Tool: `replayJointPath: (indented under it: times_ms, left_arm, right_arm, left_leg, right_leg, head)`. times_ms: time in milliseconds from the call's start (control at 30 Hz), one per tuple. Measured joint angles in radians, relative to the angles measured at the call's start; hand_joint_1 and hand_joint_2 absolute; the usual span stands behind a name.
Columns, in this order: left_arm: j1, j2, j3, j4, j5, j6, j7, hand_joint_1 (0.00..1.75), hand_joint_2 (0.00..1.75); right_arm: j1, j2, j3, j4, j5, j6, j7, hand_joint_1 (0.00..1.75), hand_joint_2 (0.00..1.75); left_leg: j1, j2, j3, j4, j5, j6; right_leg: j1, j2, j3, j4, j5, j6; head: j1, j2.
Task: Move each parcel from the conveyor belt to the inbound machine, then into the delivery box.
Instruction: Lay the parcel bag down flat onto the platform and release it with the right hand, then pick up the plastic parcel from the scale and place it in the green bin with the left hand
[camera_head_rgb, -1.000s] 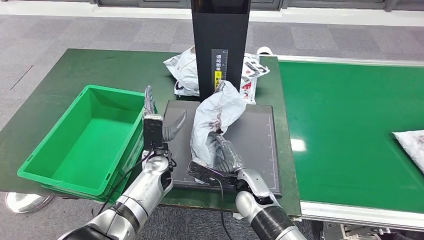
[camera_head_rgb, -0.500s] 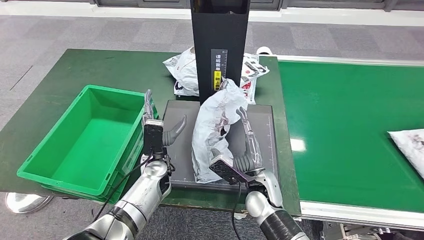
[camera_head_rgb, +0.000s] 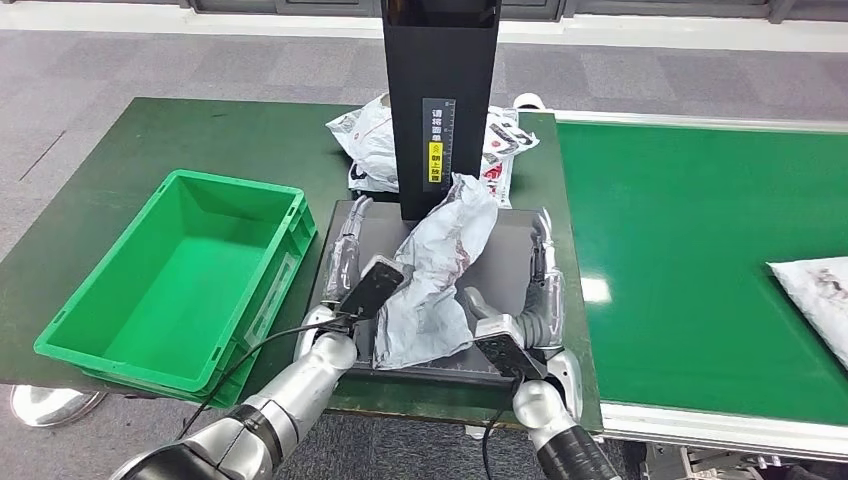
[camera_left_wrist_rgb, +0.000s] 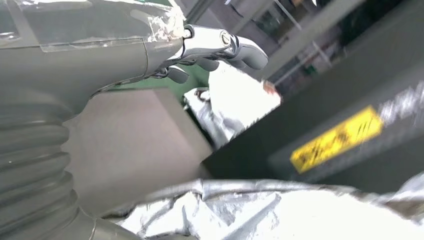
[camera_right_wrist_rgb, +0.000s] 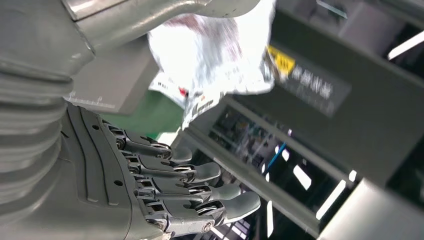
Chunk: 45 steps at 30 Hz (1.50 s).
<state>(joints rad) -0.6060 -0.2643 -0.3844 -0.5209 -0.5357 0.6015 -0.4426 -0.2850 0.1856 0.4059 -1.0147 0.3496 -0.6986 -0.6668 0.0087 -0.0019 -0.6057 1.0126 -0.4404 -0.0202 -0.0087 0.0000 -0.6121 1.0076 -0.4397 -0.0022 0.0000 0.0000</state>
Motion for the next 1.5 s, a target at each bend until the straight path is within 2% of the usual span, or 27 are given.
replayJointPath:
  times_ms: [100, 200, 267, 333, 433, 533, 900, 1000, 1067, 1133, 1333, 1500]
  left_arm:
    - [-0.019, 0.001, -0.051, 0.045, -0.122, -0.053, 0.095, 0.0, 1.75]
    - [-0.045, 0.004, -0.134, 0.088, -0.297, -0.143, 0.235, 0.02, 1.75]
    - [-0.062, 0.006, -0.196, 0.113, -0.385, -0.229, 0.309, 0.89, 1.75]
    - [-0.081, 0.008, -0.241, 0.132, -0.427, -0.327, 0.345, 1.75, 1.75]
    - [-0.108, 0.012, -0.279, 0.151, -0.453, -0.445, 0.369, 1.75, 1.75]
    - [-0.123, 0.016, -0.288, 0.161, -0.466, -0.471, 0.385, 1.75, 1.75]
    - [-0.133, 0.036, -0.253, 0.166, -0.517, -0.281, 0.415, 1.75, 1.75]
    - [-0.131, 0.041, -0.22, 0.152, -0.509, -0.145, 0.404, 1.75, 1.75]
    - [-0.128, 0.049, -0.177, 0.116, -0.505, -0.009, 0.391, 1.75, 1.75]
    - [-0.12, 0.063, -0.114, 0.039, -0.537, 0.07, 0.379, 1.75, 1.75]
    - [-0.074, 0.099, 0.12, -0.247, -0.7, 0.099, 0.335, 1.75, 1.75]
    - [-0.014, 0.135, 0.299, -0.473, -0.897, 0.099, 0.396, 1.75, 1.75]
  right_arm:
    - [0.016, 0.004, -0.043, -0.021, -0.024, 0.0, -0.009, 0.0, 1.75]
    - [0.02, 0.004, -0.072, -0.032, -0.039, 0.0, -0.003, 0.0, 1.75]
    - [0.02, 0.004, -0.09, -0.034, -0.044, 0.0, -0.004, 0.0, 1.75]
    - [0.02, 0.004, -0.106, -0.035, -0.048, 0.0, -0.006, 0.0, 1.75]
    - [0.02, 0.004, -0.125, -0.035, -0.052, 0.0, -0.01, 0.0, 1.75]
    - [0.026, 0.004, -0.14, -0.038, -0.048, 0.0, -0.008, 0.0, 1.75]
    - [0.088, 0.004, -0.155, -0.115, -0.014, 0.0, 0.035, 0.0, 1.75]
    - [0.104, 0.004, -0.157, -0.139, -0.008, 0.0, 0.035, 0.0, 1.75]
    - [0.122, 0.004, -0.161, -0.163, -0.001, 0.0, 0.035, 0.0, 1.75]
    - [0.139, 0.004, -0.167, -0.184, 0.004, 0.0, 0.036, 0.0, 1.75]
    - [0.162, 0.004, -0.181, -0.21, -0.001, 0.0, 0.032, 0.0, 1.75]
    - [0.169, 0.004, -0.192, -0.212, -0.003, 0.0, 0.015, 0.0, 1.75]
  left_leg:
    - [0.0, 0.0, 0.0, 0.0, 0.0, 0.0]
    - [0.0, 0.0, 0.0, 0.0, 0.0, 0.0]
    - [0.0, 0.0, 0.0, 0.0, 0.0, 0.0]
    - [0.0, 0.0, 0.001, 0.0, 0.0, 0.0]
    - [0.0, 0.0, 0.002, 0.0, 0.0, 0.0]
    - [0.0, 0.0, 0.004, 0.0, 0.0, 0.0]
    - [0.0, 0.0, 0.005, 0.0, 0.001, 0.0]
    - [0.0, 0.0, 0.004, 0.0, 0.001, 0.0]
    - [0.0, 0.0, 0.003, 0.0, 0.0, 0.0]
    - [0.0, 0.0, 0.003, 0.0, 0.0, 0.0]
    - [0.0, 0.001, 0.002, 0.0, 0.0, 0.0]
    - [0.0, 0.003, 0.002, -0.001, 0.0, 0.0]
  right_leg:
    - [0.0, 0.0, 0.0, 0.0, 0.0, 0.0]
    - [0.0, 0.0, 0.0, 0.0, 0.0, 0.0]
    - [0.0, 0.0, 0.0, 0.0, 0.0, 0.0]
    - [0.0, 0.0, 0.001, 0.0, 0.0, 0.0]
    - [0.0, -0.001, 0.003, 0.0, 0.0, 0.0]
    - [0.0, -0.001, 0.004, 0.0, 0.0, 0.0]
    - [0.0, 0.0, 0.005, 0.0, 0.0, 0.0]
    - [0.0, 0.0, 0.004, 0.0, 0.0, 0.0]
    - [0.0, 0.0, 0.004, 0.0, 0.0, 0.0]
    - [0.0, 0.0, 0.004, 0.0, 0.0, 0.0]
    - [0.0, 0.001, 0.002, 0.0, 0.0, 0.0]
    - [0.001, 0.002, 0.002, 0.0, 0.0, 0.0]
  head:
    - [0.0, 0.0]
    - [0.0, 0.0]
    - [0.0, 0.0]
    - [0.0, 0.0]
    - [0.0, 0.0]
    - [0.0, 0.0]
    - [0.0, 0.0]
    - [0.0, 0.0]
    - [0.0, 0.0]
    - [0.0, 0.0]
    - [0.0, 0.0]
    - [0.0, 0.0]
